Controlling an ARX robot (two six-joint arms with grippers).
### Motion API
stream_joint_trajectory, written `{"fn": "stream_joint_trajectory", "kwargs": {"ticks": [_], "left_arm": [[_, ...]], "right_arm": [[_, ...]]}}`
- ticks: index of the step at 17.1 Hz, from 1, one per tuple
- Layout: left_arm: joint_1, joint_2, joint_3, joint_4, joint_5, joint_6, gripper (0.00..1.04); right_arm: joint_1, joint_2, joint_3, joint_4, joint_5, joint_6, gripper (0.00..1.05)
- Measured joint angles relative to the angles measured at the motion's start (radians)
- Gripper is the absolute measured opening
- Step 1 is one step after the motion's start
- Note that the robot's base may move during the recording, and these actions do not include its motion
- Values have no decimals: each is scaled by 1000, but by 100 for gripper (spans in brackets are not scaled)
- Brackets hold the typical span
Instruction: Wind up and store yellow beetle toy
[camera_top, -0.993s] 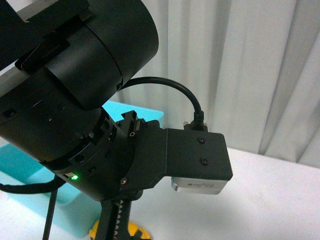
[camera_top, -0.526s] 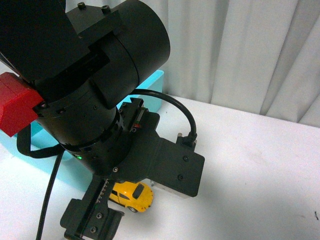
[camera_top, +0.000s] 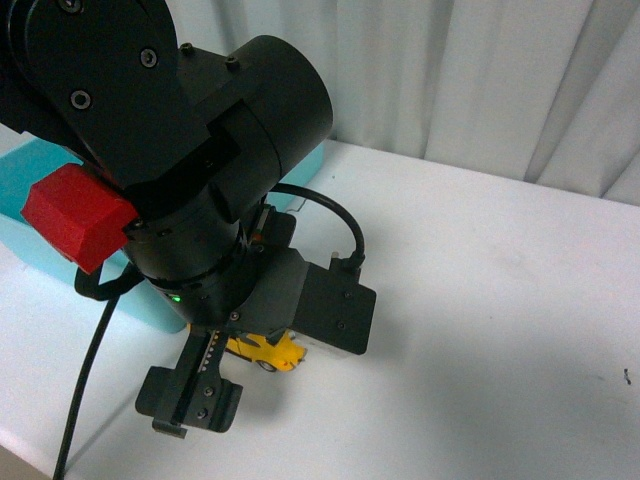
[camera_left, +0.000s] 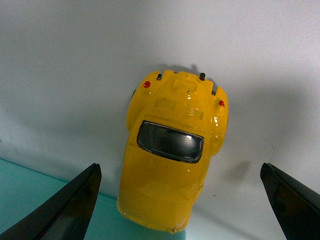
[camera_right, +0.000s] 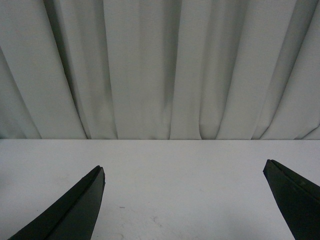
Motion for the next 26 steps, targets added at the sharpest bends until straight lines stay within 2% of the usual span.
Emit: {"fn": "stream_joint_trajectory", "kwargs": {"ticks": [4, 9, 12, 14, 18, 20, 22, 24, 26], "left_arm": [[10, 37, -2, 34, -16, -59, 97], [18, 51, -2, 65, -34, -69, 49], [8, 34, 0, 54, -10, -10, 41], [-5, 20, 2, 17, 49, -19, 41], [-10, -135, 55, -42, 309, -178, 41], [64, -259, 107, 10, 446, -286, 41], [178, -341, 132, 74, 507, -394, 41], [307, -350, 151, 145, 466, -493, 41], [453, -287, 167, 174, 331, -590, 41]], "right_arm": [[0, 0, 0, 0, 0, 0, 98], [0, 0, 0, 0, 0, 0, 98], [0, 0, 0, 0, 0, 0, 98], [0, 0, 0, 0, 0, 0, 98], [0, 0, 0, 0, 0, 0, 98], [0, 0, 0, 0, 0, 0, 98], [0, 0, 0, 0, 0, 0, 98], [0, 0, 0, 0, 0, 0, 98], [0, 0, 0, 0, 0, 0, 98]]}}
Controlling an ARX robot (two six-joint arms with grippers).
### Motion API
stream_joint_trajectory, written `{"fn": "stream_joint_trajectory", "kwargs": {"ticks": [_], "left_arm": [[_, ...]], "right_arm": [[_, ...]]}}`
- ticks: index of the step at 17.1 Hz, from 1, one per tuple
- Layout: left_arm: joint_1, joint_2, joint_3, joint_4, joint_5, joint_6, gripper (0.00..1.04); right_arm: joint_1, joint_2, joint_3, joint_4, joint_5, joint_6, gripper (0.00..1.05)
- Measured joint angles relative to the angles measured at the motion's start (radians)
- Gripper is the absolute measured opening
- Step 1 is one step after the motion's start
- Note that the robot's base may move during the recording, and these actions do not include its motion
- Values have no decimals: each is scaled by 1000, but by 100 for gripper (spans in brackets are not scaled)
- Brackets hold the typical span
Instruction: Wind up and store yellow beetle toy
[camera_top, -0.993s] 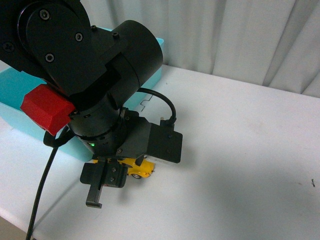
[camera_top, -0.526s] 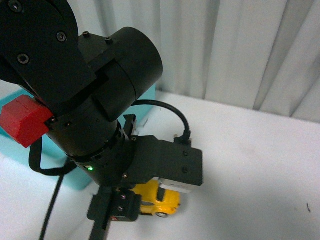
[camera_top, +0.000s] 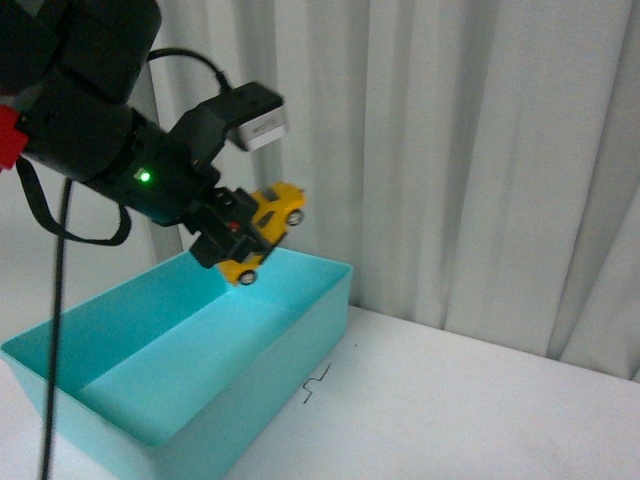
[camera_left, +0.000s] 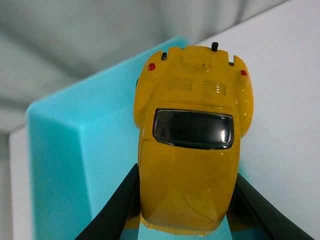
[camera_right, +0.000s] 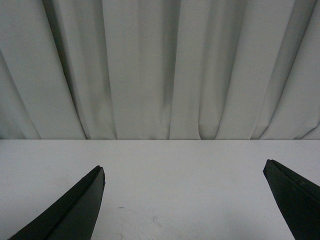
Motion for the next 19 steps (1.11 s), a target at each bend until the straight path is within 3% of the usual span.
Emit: {"fn": "stream_joint_trajectory", "kwargs": {"ticks": [2, 5, 10, 17, 19], "left_arm": [[86, 77, -3, 22, -125, -33, 41], [102, 192, -11, 75, -236, -78, 41], [86, 341, 2, 146, -317, -105, 41], [75, 487, 104, 137, -335, -123, 41], [75, 498, 109, 110, -331, -129, 58]], "right_arm": [[0, 0, 0, 0, 0, 0, 98], [0, 0, 0, 0, 0, 0, 98], [0, 0, 0, 0, 0, 0, 98], [0, 0, 0, 0, 0, 0, 98], [0, 0, 0, 0, 0, 0, 98]]}}
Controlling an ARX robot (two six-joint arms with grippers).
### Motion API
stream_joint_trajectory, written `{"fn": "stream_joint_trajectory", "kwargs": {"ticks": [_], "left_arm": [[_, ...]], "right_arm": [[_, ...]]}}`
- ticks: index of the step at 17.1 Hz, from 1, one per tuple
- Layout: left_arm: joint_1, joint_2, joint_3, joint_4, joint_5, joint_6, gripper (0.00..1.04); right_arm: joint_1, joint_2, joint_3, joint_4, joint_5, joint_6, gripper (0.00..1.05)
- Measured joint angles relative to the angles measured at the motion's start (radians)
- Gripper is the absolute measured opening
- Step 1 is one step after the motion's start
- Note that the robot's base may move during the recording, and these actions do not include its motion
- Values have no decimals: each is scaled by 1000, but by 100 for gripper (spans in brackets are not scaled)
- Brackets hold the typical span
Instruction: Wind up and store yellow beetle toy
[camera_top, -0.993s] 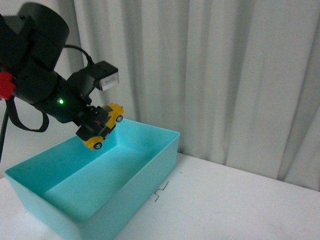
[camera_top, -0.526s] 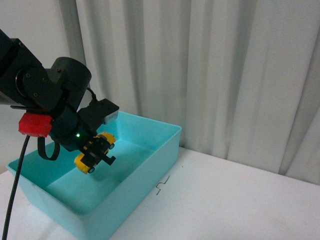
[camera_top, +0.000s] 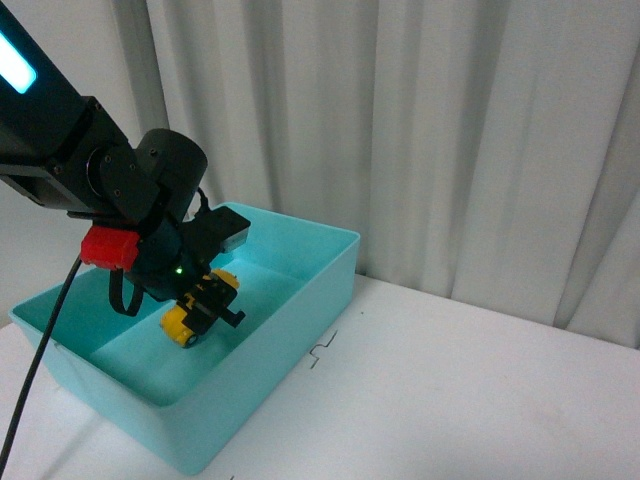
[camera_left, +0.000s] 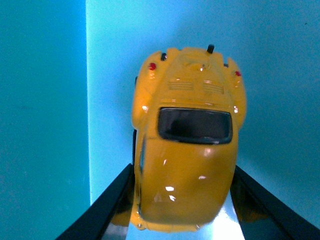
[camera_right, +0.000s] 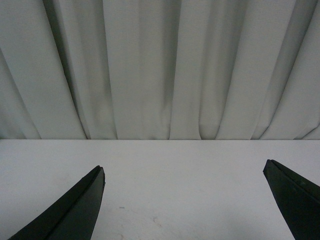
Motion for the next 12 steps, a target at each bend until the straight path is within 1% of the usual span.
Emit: {"fn": "stream_joint_trajectory", "kwargs": {"ticks": [1, 4, 5, 6, 7, 10, 11, 12], "left_arm": [[-2, 0, 3, -7, 9, -6, 67], [-8, -47, 4, -16, 68, -53, 99], [-8, -90, -4, -6, 84, -75, 98], [-8, -150, -26, 35, 99, -78, 98], [-5, -300, -67, 56, 144, -89, 98], [-20, -562, -145, 51, 209, -103, 98], [-21, -609, -198, 188, 253, -132, 94], [-35, -678, -268, 333, 296, -188, 87]], "right_arm": [[0, 0, 0, 0, 0, 0, 98], [0, 0, 0, 0, 0, 0, 98], [0, 0, 0, 0, 0, 0, 98], [0, 0, 0, 0, 0, 0, 98], [0, 0, 0, 0, 0, 0, 98], [0, 0, 0, 0, 0, 0, 98], [0, 0, 0, 0, 0, 0, 98], [0, 0, 0, 0, 0, 0, 98]]}}
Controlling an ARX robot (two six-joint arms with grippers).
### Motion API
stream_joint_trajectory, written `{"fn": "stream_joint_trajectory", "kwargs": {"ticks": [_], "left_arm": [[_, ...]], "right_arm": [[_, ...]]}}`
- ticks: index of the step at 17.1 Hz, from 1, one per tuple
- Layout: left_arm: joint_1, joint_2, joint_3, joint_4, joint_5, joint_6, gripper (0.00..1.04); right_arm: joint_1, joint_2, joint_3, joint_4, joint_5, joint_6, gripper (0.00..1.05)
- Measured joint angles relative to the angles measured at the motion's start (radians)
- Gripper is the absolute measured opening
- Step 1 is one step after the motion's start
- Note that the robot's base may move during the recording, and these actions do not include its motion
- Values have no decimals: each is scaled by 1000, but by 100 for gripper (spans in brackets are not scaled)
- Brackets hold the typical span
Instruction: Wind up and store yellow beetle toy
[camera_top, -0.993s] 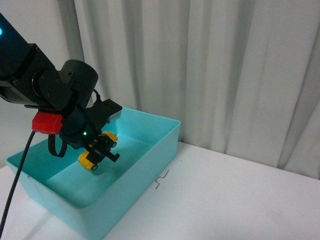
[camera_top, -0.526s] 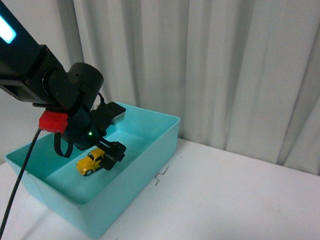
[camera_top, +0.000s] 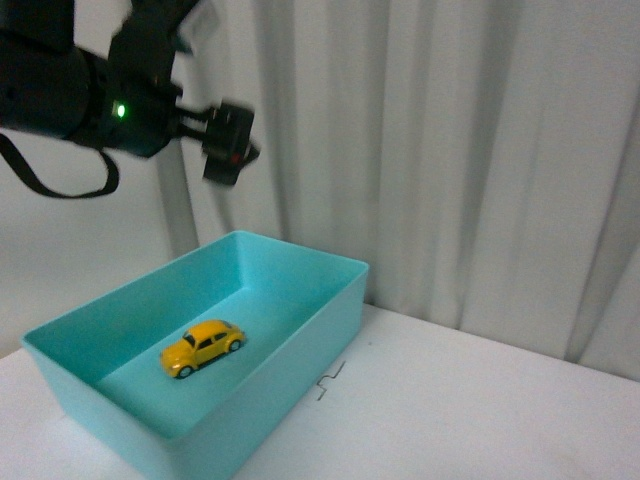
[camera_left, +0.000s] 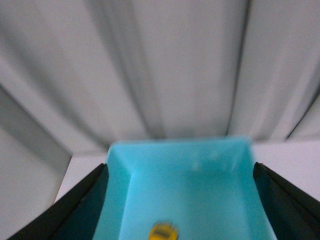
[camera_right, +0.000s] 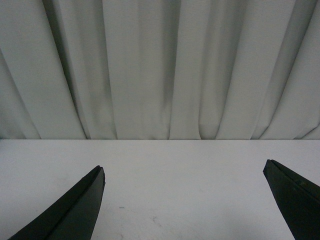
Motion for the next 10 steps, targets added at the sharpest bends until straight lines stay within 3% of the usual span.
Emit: {"fn": "stream_joint_trajectory", "kwargs": {"ticks": [1, 2, 8, 10], "left_arm": [[-37, -157, -153, 191, 19, -108, 73], [-59, -235, -238, 281, 21, -155, 62], [-112, -402, -512, 356, -47, -221, 2], [-144, -464, -562, 354, -92, -224, 2]], "right_arm": [[0, 0, 0, 0, 0, 0, 98], [0, 0, 0, 0, 0, 0, 98], [0, 0, 0, 0, 1, 0, 98], [0, 0, 0, 1, 0, 0, 98]]}}
